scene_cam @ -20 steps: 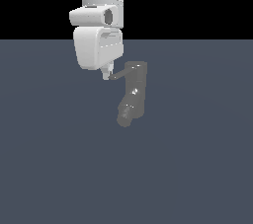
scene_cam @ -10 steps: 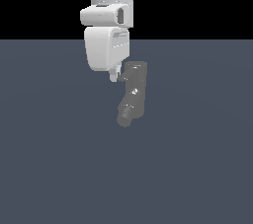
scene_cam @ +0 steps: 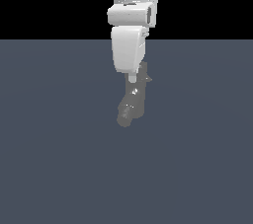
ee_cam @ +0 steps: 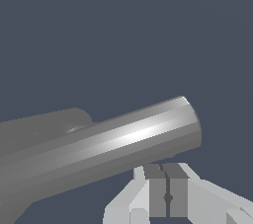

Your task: Turn on the faucet by rotating a designated handle.

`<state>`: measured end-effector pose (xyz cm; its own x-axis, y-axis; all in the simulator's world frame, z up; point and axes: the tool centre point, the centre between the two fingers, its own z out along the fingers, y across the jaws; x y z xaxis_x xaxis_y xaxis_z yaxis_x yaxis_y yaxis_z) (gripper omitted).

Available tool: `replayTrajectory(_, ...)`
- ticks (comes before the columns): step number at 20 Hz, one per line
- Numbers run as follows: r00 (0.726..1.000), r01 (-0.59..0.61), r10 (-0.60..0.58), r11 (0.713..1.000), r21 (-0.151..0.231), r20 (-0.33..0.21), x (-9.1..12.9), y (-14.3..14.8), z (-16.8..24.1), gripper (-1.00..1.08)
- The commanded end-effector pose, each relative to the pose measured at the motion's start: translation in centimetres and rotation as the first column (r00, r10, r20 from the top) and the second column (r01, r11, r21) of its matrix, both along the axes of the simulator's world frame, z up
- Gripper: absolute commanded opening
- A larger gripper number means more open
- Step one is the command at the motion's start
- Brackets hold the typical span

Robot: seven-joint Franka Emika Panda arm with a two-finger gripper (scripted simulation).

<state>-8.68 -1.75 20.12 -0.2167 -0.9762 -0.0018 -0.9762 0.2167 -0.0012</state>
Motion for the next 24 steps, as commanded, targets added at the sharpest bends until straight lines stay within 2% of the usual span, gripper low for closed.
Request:
replayTrajectory(1,1.0,0.025,-0.025,1.0,-0.001,-0.001,-0.5,-2.6,0.0,-1.0)
replayTrajectory(5,1.0,0.025,-0.025,1.0,-0.001,-0.001,-0.9,-4.2,0.0,-1.0)
replayTrajectory(6,1.0,-0.002,0.002,1.0,0.0,0.0,-0.5,-2.4,0.0,-1.0)
replayTrajectory(24,1.0,0.017,-0.017,1.0,-0.001,-0.001,3.6,-10.0,0.0,-1.0)
